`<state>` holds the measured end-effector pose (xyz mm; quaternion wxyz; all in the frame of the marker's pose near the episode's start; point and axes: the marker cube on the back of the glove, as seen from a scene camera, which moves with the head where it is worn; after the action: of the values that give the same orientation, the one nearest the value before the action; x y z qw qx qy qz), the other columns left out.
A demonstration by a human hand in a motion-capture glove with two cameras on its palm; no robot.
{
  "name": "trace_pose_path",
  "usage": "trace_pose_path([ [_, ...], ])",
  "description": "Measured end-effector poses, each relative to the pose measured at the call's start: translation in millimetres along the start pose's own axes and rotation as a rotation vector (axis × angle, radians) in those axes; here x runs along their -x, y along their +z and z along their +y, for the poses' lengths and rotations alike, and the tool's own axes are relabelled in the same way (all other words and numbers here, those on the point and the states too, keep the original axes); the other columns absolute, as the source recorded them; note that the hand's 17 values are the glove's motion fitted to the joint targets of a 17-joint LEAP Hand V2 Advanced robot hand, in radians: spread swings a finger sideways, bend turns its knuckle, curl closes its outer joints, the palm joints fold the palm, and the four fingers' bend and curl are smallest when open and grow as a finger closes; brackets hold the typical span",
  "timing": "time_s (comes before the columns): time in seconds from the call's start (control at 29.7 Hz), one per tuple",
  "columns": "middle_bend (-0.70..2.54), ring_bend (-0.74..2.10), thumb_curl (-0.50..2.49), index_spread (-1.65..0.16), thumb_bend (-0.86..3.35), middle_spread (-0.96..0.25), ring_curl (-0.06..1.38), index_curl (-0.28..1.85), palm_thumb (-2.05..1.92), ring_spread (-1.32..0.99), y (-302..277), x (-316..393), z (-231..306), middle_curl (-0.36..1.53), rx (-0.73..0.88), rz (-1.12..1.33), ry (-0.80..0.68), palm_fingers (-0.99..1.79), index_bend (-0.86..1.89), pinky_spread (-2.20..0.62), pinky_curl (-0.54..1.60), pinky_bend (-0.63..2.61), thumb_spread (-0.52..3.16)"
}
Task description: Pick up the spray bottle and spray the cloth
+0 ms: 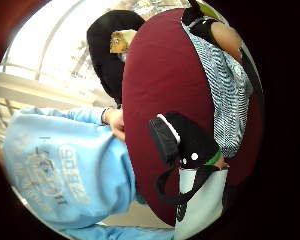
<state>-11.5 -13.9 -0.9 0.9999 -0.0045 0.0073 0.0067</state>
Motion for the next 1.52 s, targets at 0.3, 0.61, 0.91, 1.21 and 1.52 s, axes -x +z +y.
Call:
trace_pose_path([
  [0.3, 0.26, 0.2, 0.19, -0.41, 0.14, -0.09, 0.22, 0.3, 0.53, -0.05, -5.0, -4.6, 1.6, 0.28, -0.013, 0.0, 0.018, 0.62, 0.18, 0.22, 0.24, 0.19, 1.11],
  [0.61, 0.23, 0.2, 0.21, -0.41, 0.09, -0.09, 0.24, 0.32, 0.56, -0.05, -15.6, -8.6, 45.3, 0.31, -0.015, 0.034, 0.079, 0.63, 0.17, 0.22, 0.26, 0.18, 1.14],
  [0.91, 0.22, 0.2, 0.22, -0.41, 0.05, -0.09, 0.25, 0.33, 0.58, -0.05, -28.2, -15.8, 111.3, 0.33, -0.036, 0.026, 0.19, 0.63, 0.17, 0.22, 0.27, 0.18, 1.15],
  [1.21, 0.19, 0.22, 0.24, -0.41, 0.0, -0.09, 0.27, 0.32, 0.59, -0.04, -32.9, -43.0, 179.3, 0.34, -0.151, -0.223, 0.413, 0.64, 0.15, 0.22, 0.29, 0.19, 1.15],
  [1.52, 0.19, 0.23, 0.25, -0.4, -0.02, -0.08, 0.29, 0.32, 0.59, -0.04, -51.7, -75.3, 220.0, 0.34, -0.291, -0.317, 0.567, 0.65, 0.15, 0.22, 0.3, 0.2, 1.15],
])
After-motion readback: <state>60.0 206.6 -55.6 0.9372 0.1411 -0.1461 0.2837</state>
